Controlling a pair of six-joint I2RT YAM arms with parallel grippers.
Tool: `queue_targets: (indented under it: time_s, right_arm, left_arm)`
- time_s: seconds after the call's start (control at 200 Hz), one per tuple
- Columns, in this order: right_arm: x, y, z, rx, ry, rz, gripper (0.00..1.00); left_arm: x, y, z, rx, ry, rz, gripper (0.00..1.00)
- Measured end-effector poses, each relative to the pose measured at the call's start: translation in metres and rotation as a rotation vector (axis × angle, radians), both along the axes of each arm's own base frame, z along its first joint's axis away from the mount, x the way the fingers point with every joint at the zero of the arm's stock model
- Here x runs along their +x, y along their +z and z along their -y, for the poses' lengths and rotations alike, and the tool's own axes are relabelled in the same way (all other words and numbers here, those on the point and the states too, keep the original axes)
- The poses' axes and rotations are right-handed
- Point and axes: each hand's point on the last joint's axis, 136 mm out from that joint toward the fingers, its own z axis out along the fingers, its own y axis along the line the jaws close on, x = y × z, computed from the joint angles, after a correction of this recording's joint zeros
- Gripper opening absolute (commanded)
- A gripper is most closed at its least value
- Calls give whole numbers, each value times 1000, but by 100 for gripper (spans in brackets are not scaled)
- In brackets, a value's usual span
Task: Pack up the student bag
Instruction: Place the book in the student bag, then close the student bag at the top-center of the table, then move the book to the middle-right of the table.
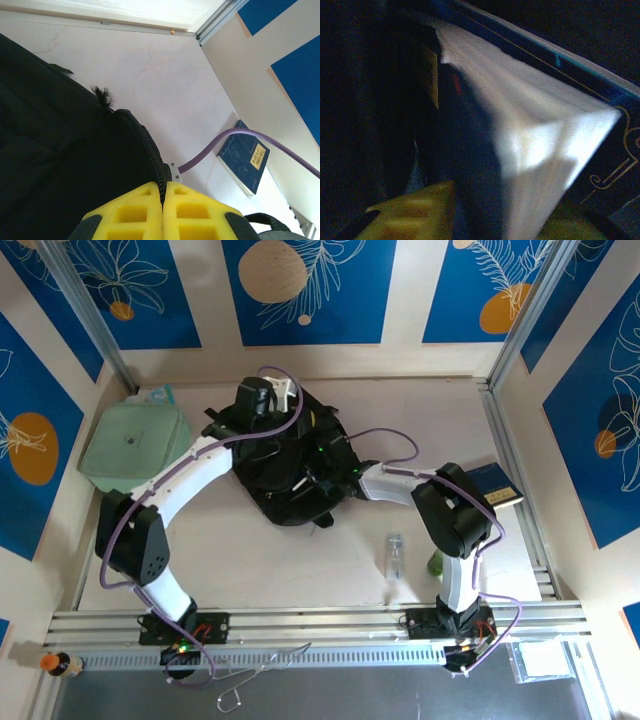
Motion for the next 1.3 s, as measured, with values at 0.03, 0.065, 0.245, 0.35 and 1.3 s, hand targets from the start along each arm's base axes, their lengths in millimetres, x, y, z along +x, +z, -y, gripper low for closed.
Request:
queue_targets:
  time_s: [0.03,0.065,0.245,0.35,1.3]
  right_arm:
    - [-1,1,1,2,2,3,46]
    - [-3,1,3,1,5,4,48]
    - [-28,27,31,0,25,45,54]
    - [-37,66,49,-11,32,142,58]
    - [-6,-6,389,-564,-292,-233,91]
  left_arm:
    - [1,-1,-1,-2,2,-1,0]
    - [1,-3,-2,-1,4,-5,0]
    - [0,-12,-5,3,5,-17,0]
    - [-2,-13,-9,1,10,-15,0]
    - [-58,-38,-65,60,30,-2,100]
